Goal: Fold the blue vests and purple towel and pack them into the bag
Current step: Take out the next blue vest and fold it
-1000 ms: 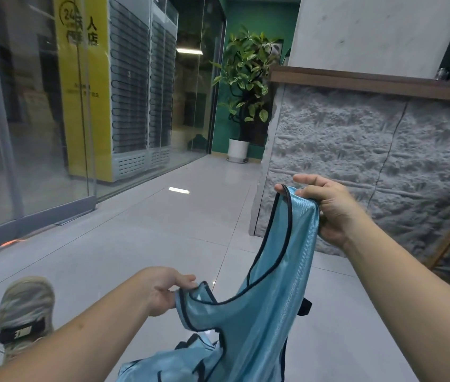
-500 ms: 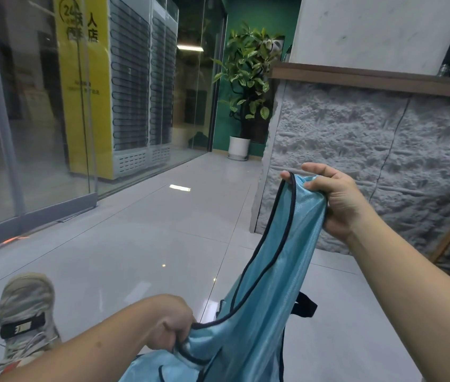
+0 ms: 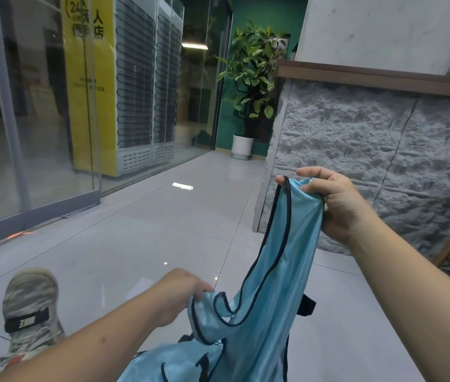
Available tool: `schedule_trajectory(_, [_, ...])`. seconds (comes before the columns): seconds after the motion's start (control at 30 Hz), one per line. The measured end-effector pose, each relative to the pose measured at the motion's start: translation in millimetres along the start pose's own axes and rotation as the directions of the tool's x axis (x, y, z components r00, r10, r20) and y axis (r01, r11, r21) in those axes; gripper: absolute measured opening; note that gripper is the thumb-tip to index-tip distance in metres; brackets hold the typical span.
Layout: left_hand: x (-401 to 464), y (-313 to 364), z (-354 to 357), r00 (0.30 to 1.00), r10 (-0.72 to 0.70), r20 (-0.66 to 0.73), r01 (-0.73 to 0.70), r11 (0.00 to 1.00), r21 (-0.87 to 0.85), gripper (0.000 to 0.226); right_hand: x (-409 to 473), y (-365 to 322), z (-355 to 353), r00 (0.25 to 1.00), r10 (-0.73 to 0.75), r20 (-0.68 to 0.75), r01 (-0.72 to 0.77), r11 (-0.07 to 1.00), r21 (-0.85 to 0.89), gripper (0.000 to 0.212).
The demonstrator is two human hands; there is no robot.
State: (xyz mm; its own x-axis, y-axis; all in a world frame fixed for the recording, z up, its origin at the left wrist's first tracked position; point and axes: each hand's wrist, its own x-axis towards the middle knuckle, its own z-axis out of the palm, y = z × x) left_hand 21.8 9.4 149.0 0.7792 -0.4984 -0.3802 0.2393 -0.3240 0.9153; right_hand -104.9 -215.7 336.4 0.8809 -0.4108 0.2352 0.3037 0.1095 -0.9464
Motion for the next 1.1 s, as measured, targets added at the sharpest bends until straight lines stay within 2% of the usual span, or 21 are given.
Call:
schedule_trajectory(0.1, [-2.1, 12.9, -0.9, 0.992, 0.101, -0.072, -0.112, 0.978, -0.174, 0.013, -2.1, 2.8, 6.8, 0.999, 0.032, 0.016, -0.031, 0.999, -0.037, 0.031])
schedule_trajectory(0.13, [-3.1, 16.4, -0.4, 0.99, 0.111, -0.092, -0.128, 0.969, -0.213, 0.012, -2.1, 4.4, 8.7, 0.999, 0.043, 0.014, -0.042, 0.998, -0.049, 0.031])
schedule_trajectory(0.27, [-9.2, 30.0, 2.0, 0.987, 0.076, -0.139, -0.13, 0.89, -0.436, 0.031, -1.7, 13.8, 14.5, 0.995, 0.097, -0.013, -0.098, 0.988, -0.121, 0.026])
schedule_trajectory(0.43, [-15.7, 62.6, -2.6, 0.991, 0.098, -0.087, -0.131, 0.676, -0.725, 0.026, 4.1, 29.2, 15.4, 0.992, 0.125, -0.033, -0.129, 0.967, -0.219, 0.02])
schedule_trajectory(0.53, [-17.9, 83.2, -17.6, 0.98, 0.169, -0.109, -0.187, 0.575, -0.797, 0.034, 13.3, 26.8, 8.3, 0.993, 0.111, -0.041, -0.118, 0.92, -0.373, 0.021])
schedule_trajectory(0.6, [-21.2, 90.5, -31.6, 0.973, 0.208, -0.102, -0.211, 0.611, -0.763, 0.041, 17.7, 20.3, 0.6, 0.993, 0.121, -0.015, -0.113, 0.871, -0.478, 0.028])
schedule_trajectory(0.7, [-27.7, 96.4, -43.2, 0.966, 0.238, -0.104, -0.251, 0.749, -0.613, 0.043, 20.2, 11.1, -9.2, 0.986, 0.168, 0.019, -0.112, 0.735, -0.669, 0.038])
schedule_trajectory(0.8, [-32.2, 98.6, -47.6, 0.937, 0.272, -0.217, -0.338, 0.861, -0.379, 0.035, 18.0, 6.2, -11.1, 0.992, 0.128, 0.014, -0.057, 0.529, -0.847, 0.025])
schedule_trajectory(0.83, [-32.9, 99.4, -49.4, 0.919, 0.292, -0.265, -0.367, 0.88, -0.301, 0.033, 16.5, 5.0, -9.8, 0.994, 0.109, 0.016, -0.04, 0.495, -0.868, 0.021])
schedule_trajectory(0.97, [-35.6, 106.8, -55.0, 0.846, 0.371, -0.382, -0.421, 0.905, -0.054, 0.021, 14.3, 3.0, -5.4, 1.0, 0.006, 0.001, -0.002, 0.525, -0.851, 0.008])
schedule_trajectory(1.1, [-38.7, 117.2, -61.6, 0.79, 0.443, -0.424, -0.443, 0.891, 0.105, 0.013, 17.4, 4.1, -6.4, 0.991, -0.122, -0.059, 0.022, 0.573, -0.819, 0.012])
